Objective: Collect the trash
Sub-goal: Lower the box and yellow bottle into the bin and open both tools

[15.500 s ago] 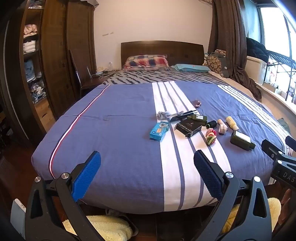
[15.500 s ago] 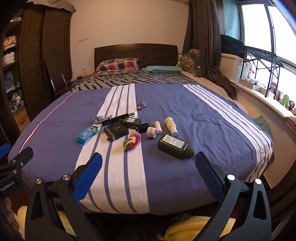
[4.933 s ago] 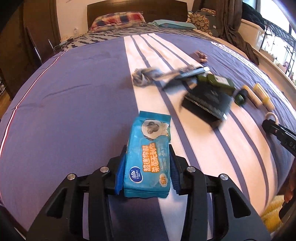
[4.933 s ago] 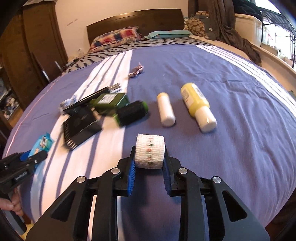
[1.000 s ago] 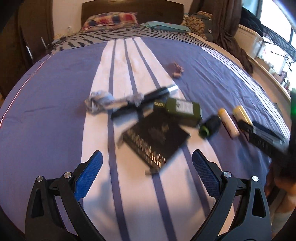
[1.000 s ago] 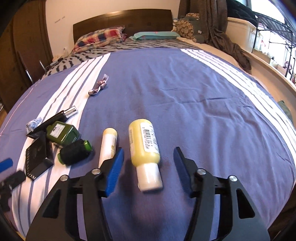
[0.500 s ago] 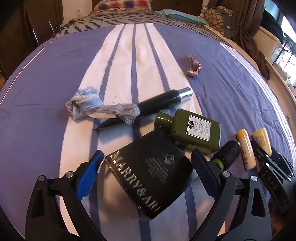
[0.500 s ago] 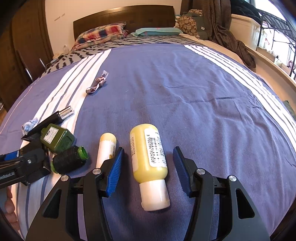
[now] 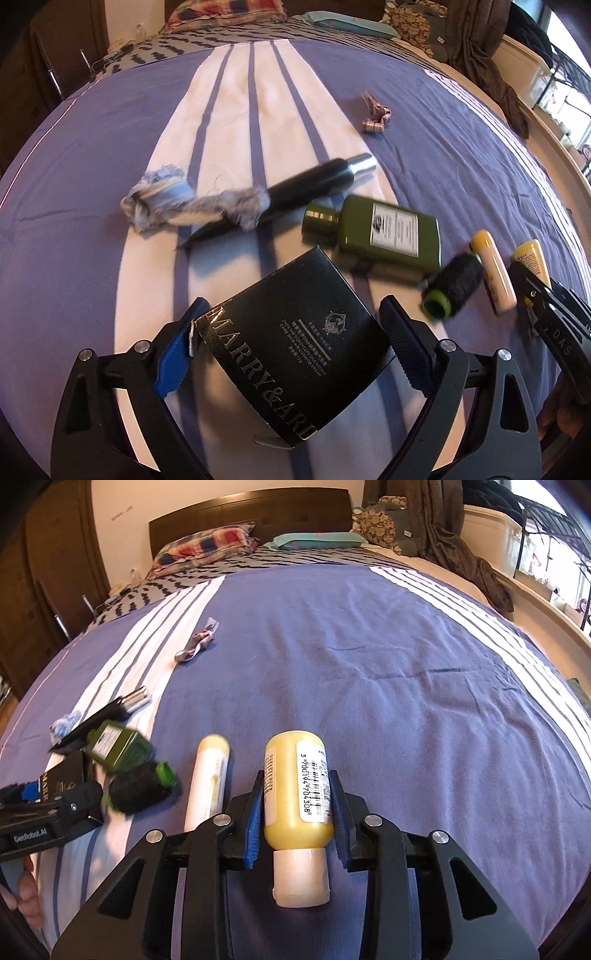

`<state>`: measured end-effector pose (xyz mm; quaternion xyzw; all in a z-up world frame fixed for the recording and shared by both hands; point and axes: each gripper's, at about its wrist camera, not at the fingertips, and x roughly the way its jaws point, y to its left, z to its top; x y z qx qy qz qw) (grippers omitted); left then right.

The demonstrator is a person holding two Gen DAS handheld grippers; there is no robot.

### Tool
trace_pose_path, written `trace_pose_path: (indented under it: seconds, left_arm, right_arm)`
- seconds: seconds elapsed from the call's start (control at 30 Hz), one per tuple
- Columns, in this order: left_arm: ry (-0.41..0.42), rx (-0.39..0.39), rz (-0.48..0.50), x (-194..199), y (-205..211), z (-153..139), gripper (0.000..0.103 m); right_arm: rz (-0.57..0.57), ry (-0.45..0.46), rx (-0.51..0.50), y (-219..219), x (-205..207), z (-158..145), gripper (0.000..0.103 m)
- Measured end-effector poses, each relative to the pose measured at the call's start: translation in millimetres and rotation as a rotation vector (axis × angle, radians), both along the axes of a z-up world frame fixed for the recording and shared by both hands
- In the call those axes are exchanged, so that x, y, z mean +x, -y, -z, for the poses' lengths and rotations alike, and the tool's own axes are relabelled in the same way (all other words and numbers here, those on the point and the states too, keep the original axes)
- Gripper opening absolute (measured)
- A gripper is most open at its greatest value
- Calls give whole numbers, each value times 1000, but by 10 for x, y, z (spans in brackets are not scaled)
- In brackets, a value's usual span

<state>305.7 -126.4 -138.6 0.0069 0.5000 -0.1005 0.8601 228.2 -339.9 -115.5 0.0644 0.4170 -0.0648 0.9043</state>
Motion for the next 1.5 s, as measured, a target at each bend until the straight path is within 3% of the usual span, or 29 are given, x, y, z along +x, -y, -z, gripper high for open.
trace_pose_path:
  seconds: [0.27, 0.83, 0.87, 0.97, 1.5]
  left_arm:
    - [14, -6, 57, -480, -258, -29, 86]
    - [80, -50, 70, -1626, -875, -137, 74]
    - [91, -46, 68, -1667, -892, -154, 49]
    - [113, -85, 50, -1762, -981, -274, 38]
    - [83, -152, 81, -2050, -976, -133, 39]
  right_arm:
    - [-48, 6, 19, -213, -482, -18, 33]
    - [-236, 30, 58, -1145, -1372, -126, 33]
    - [-238, 31, 59, -1167, -1400, -130, 33]
    - [-241, 28, 66, -1228, -1497, -129, 33]
    - [-224, 24, 77, -1197, -1745, -85, 33]
